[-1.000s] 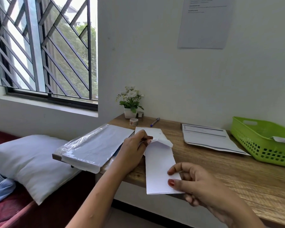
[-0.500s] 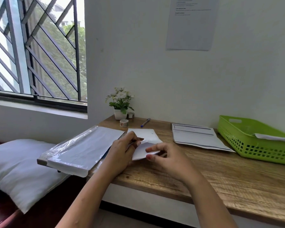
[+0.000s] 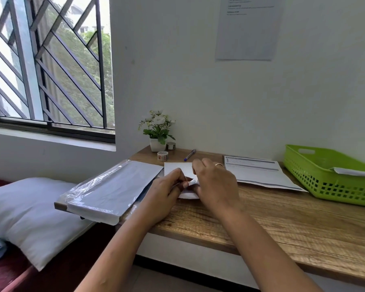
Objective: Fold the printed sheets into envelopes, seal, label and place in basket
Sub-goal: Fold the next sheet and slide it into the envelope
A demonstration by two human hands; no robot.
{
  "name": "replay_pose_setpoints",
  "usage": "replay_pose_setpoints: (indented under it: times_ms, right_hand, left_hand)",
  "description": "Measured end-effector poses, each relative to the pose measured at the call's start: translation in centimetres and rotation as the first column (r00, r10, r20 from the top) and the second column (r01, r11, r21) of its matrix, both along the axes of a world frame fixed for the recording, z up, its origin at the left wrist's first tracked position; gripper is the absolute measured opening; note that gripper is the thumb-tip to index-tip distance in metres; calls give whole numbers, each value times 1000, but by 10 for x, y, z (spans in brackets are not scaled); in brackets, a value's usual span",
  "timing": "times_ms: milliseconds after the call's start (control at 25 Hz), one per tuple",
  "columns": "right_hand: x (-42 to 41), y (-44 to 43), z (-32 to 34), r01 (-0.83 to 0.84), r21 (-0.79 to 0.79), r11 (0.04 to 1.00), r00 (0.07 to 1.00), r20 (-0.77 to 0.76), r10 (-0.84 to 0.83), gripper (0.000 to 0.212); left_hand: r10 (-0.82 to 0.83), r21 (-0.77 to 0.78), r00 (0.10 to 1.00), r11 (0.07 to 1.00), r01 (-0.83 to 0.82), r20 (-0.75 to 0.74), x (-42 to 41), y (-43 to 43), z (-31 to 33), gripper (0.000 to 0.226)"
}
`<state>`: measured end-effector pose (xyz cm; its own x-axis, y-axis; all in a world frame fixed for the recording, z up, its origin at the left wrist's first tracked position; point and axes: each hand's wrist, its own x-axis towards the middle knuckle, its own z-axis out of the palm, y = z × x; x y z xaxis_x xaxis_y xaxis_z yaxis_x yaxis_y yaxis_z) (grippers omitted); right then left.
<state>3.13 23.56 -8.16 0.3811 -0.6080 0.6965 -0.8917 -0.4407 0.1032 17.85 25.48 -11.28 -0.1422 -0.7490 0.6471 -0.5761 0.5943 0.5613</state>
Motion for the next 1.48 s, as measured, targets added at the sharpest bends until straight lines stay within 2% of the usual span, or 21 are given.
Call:
replay_pose_setpoints:
  times_ms: [160, 240, 280, 400, 480, 560, 640, 720, 840, 1040, 1200, 1320, 1480]
  right_hand:
    - [2, -9, 3, 25, 41, 999, 999, -39, -24, 15]
    - [-3, -12, 0, -39, 134, 990, 999, 36, 34, 13]
    - [-7, -13, -1, -102, 239, 966, 992, 102, 80, 13]
    - [-23, -13, 1, -361, 557, 748, 920, 346, 186, 36]
    - [-33, -11, 0, -376, 633, 677, 922, 325, 209, 55]
    - [-40, -12, -5, -298, 627, 720, 955, 202, 219, 51]
    - [-43, -13, -9, -283, 570, 771, 959, 176, 221, 24]
    - [-46, -15, -7, -286, 551, 784, 958, 193, 214, 12]
    - [-48, -18, -6, -278, 606, 745, 960, 195, 200, 6]
    - [-55, -18, -9, -339, 641, 689, 938, 288, 193, 11]
    - [-43, -13, -15, -294, 632, 717, 954, 239, 180, 12]
    - [-27, -12, -18, -233, 622, 748, 968, 223, 115, 14]
    - [-23, -14, -21, -192, 683, 705, 962, 272, -1, 18]
  left_hand:
    - [-16, 20, 1000, 1000, 16, -8, 0, 0, 0, 27]
    - [-4, 51, 1000, 999, 5, -16, 0, -1, 0, 25]
    - [0, 74, 1000, 997, 2, -22, 0, -2, 0, 24]
    - [-2, 120, 999, 993, 9, -54, 1, -3, 0, 16]
    - [-29, 162, 996, 986, 42, -86, 2, -3, 1, 14]
    - [-48, 216, 993, 974, 70, -104, 3, -2, 0, 32]
    - [-54, 256, 990, 963, 87, -134, 4, -2, 0, 41]
    - [-22, 255, 994, 966, 47, -103, 5, -1, 0, 40]
    - [60, 249, 997, 966, -70, 46, 3, 0, 0, 24]
    - [63, 294, 989, 951, -100, 131, 0, -2, 1, 14]
    - [63, 302, 976, 945, -126, 211, -3, -5, 1, 14]
    - [70, 285, 963, 947, -145, 260, -3, -6, 0, 15]
    - [55, 300, 951, 942, -151, 306, -3, -8, 1, 15]
